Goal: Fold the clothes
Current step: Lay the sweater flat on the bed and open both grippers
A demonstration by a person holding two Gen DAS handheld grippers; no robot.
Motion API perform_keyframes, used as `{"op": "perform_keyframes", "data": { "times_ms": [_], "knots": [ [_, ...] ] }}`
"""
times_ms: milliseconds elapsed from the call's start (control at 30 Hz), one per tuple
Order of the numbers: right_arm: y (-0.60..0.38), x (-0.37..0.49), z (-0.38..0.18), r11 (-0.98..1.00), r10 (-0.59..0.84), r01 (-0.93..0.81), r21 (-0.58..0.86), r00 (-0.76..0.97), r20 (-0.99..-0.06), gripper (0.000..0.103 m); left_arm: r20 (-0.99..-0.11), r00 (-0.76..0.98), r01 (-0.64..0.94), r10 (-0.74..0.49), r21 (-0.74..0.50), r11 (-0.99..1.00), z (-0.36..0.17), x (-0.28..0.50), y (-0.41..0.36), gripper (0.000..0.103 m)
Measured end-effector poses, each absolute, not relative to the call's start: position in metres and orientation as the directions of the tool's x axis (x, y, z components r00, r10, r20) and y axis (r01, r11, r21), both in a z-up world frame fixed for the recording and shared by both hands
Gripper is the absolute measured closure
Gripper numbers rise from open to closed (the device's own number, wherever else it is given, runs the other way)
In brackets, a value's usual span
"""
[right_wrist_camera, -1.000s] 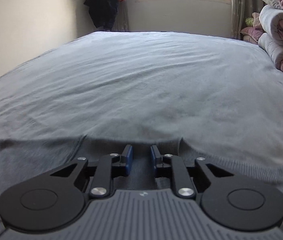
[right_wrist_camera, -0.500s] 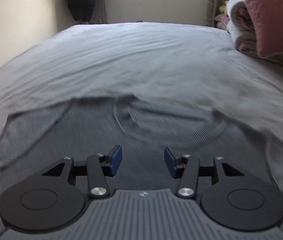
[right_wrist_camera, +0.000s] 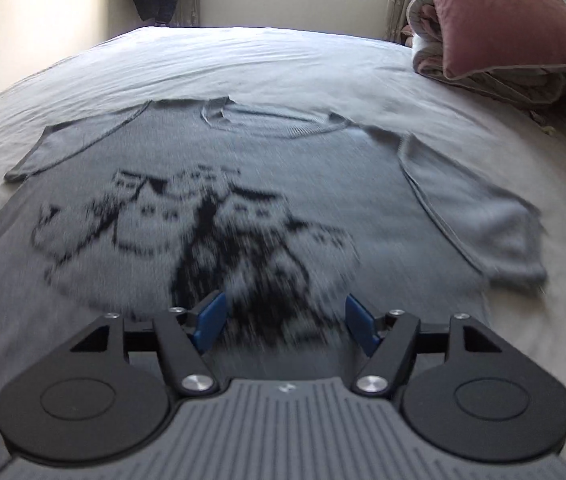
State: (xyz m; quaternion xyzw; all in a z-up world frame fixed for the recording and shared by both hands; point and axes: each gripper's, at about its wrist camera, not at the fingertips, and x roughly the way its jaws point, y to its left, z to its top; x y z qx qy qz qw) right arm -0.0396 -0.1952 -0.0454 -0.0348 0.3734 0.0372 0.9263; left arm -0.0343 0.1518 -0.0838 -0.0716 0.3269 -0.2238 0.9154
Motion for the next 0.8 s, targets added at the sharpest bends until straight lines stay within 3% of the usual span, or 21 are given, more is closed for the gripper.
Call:
{"op": "perform_keyframes", "data": {
  "times_ms": [267, 800],
  "knots": [
    [-0.241, -0.080, -0.045, 0.999, 0.048, -0.027, 0.042, 0.720, -0.692, 0.030, -0.639, 0.661, 0.409, -0.393, -0.132, 0.903, -0.070, -0.062, 0.140, 0.033],
    [-0.358, -0.096, -0.020, 0.930, 0.034, 0.200, 0.309, 0.789, -0.614, 0.030, -0.659, 0.634, 0.426, -0.405, -0.140, 0.894, -0.033, -0.041, 0.054, 0.031]
  ]
}}
